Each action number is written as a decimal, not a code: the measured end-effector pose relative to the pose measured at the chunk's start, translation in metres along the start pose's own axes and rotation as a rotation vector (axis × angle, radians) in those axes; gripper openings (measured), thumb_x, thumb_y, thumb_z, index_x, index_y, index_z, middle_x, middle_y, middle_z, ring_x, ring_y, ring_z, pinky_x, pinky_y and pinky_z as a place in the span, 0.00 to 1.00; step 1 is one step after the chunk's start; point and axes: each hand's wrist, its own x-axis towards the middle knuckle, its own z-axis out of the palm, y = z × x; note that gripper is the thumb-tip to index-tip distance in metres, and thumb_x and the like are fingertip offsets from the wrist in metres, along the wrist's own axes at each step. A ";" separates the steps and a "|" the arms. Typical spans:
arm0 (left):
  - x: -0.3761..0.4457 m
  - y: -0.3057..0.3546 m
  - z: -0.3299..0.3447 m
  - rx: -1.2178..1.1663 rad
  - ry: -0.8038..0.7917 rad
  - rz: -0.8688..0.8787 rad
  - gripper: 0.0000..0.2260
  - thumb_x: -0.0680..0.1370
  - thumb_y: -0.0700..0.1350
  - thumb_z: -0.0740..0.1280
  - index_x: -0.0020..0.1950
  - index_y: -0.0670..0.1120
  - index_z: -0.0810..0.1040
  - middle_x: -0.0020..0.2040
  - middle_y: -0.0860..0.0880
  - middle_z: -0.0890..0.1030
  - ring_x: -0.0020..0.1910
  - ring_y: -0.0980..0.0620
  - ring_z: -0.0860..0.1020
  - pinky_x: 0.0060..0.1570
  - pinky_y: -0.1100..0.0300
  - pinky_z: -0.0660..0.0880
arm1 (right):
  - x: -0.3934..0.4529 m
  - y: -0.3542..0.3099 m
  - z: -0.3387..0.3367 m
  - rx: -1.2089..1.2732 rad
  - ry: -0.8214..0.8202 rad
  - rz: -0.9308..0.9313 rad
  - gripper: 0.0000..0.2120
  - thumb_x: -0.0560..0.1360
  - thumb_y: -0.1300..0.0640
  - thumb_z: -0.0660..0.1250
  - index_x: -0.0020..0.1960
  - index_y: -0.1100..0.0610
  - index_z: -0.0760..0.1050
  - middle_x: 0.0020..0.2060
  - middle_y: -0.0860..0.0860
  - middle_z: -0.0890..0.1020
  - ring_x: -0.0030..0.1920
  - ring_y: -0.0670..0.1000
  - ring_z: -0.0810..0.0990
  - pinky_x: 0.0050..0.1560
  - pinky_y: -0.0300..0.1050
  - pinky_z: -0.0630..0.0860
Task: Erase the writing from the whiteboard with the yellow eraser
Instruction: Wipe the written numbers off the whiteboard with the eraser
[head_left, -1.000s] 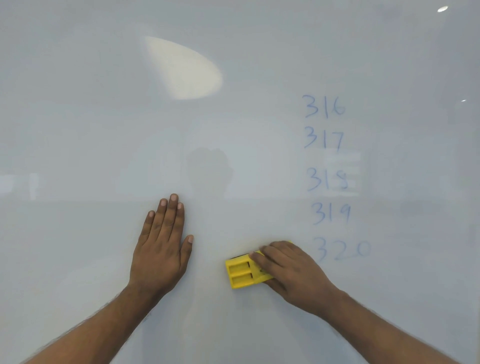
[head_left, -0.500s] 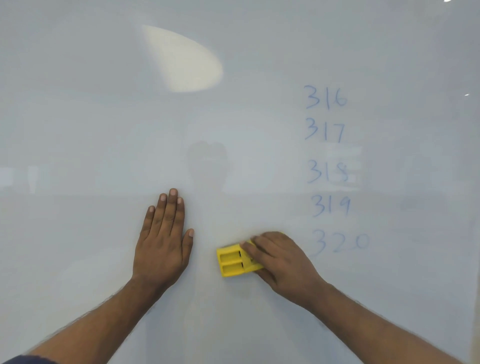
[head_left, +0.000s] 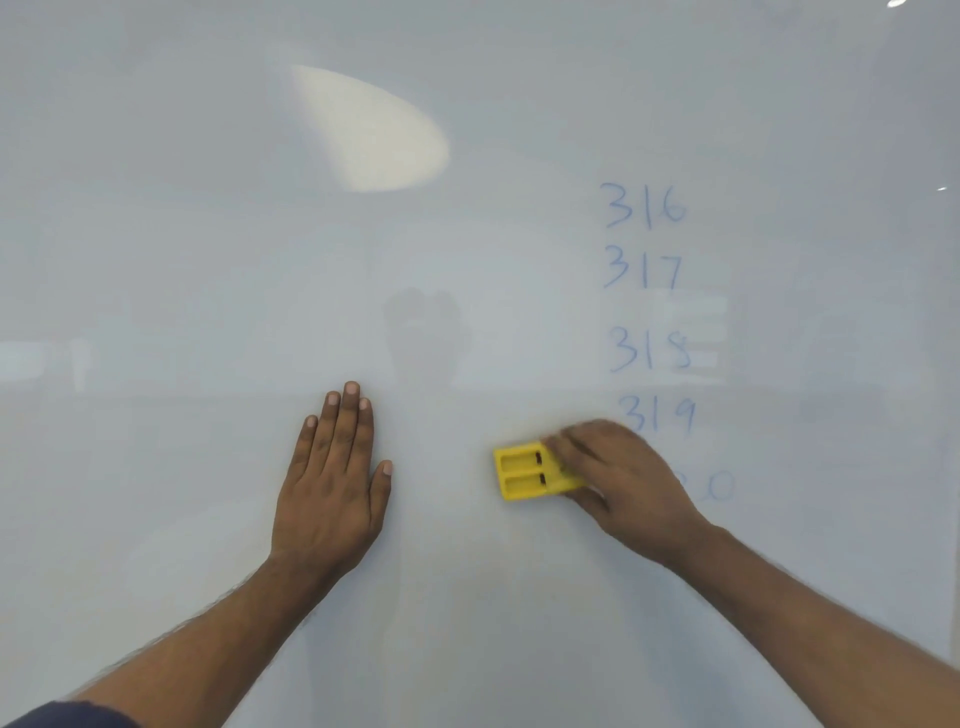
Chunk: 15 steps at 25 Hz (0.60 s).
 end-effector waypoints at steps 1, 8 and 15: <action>0.003 0.001 -0.003 -0.002 -0.001 0.005 0.29 0.83 0.51 0.52 0.81 0.37 0.55 0.82 0.41 0.54 0.82 0.44 0.52 0.80 0.47 0.51 | 0.010 0.003 -0.007 0.030 0.062 0.066 0.22 0.79 0.49 0.63 0.68 0.59 0.73 0.56 0.56 0.79 0.56 0.58 0.76 0.60 0.49 0.70; 0.069 0.017 -0.023 -0.004 0.051 0.069 0.29 0.84 0.52 0.52 0.82 0.39 0.53 0.83 0.43 0.53 0.82 0.46 0.50 0.80 0.48 0.50 | 0.036 0.029 -0.045 0.023 0.174 0.158 0.26 0.76 0.49 0.66 0.71 0.58 0.70 0.59 0.53 0.79 0.57 0.54 0.75 0.60 0.44 0.68; 0.153 0.053 -0.034 -0.017 0.107 0.136 0.29 0.85 0.54 0.49 0.82 0.40 0.53 0.83 0.44 0.54 0.82 0.46 0.52 0.80 0.50 0.49 | 0.053 0.087 -0.087 -0.058 0.206 0.221 0.28 0.75 0.46 0.68 0.71 0.55 0.71 0.57 0.51 0.79 0.55 0.53 0.75 0.57 0.42 0.67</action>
